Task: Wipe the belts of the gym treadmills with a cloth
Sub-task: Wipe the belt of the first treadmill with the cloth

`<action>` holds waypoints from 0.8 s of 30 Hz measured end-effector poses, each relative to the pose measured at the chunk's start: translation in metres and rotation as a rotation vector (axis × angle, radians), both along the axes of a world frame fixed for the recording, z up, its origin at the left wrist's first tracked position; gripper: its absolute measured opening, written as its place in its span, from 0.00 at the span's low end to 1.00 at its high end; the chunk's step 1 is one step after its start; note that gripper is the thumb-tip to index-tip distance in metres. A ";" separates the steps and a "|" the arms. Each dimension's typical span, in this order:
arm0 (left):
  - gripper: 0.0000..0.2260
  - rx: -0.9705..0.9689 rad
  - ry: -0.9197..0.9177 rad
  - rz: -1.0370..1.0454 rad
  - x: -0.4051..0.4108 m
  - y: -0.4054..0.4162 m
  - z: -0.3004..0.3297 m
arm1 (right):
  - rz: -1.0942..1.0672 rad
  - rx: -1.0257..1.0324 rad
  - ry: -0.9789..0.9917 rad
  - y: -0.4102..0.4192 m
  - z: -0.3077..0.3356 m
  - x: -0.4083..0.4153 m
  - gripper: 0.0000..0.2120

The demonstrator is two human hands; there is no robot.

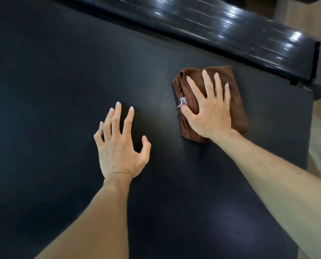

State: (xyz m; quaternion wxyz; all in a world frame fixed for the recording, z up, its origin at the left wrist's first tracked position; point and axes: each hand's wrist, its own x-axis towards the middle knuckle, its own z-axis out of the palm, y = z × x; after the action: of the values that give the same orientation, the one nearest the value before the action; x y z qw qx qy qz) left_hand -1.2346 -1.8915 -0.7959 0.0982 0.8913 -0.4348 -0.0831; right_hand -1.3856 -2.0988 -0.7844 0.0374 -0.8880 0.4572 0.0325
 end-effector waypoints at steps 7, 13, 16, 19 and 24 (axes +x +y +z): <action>0.34 0.018 -0.007 -0.004 0.003 -0.002 0.001 | 0.197 0.014 0.027 -0.037 0.001 0.072 0.33; 0.34 0.010 0.009 0.008 0.004 -0.002 0.001 | 0.265 0.029 0.009 -0.035 -0.002 0.148 0.31; 0.34 0.010 0.003 0.007 0.006 -0.002 0.002 | 0.299 0.033 -0.024 -0.040 -0.003 0.137 0.31; 0.34 0.017 0.005 0.006 0.008 -0.002 0.003 | 0.298 0.037 -0.038 -0.037 -0.003 0.117 0.30; 0.34 0.023 -0.002 0.007 0.004 0.001 0.002 | 0.077 0.003 -0.093 0.008 -0.004 0.051 0.31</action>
State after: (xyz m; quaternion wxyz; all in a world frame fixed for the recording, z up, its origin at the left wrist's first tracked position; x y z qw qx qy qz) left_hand -1.2303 -1.8904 -0.7944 0.0878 0.8939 -0.4310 -0.0869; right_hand -1.3342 -2.0905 -0.7881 0.0588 -0.9053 0.4205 -0.0067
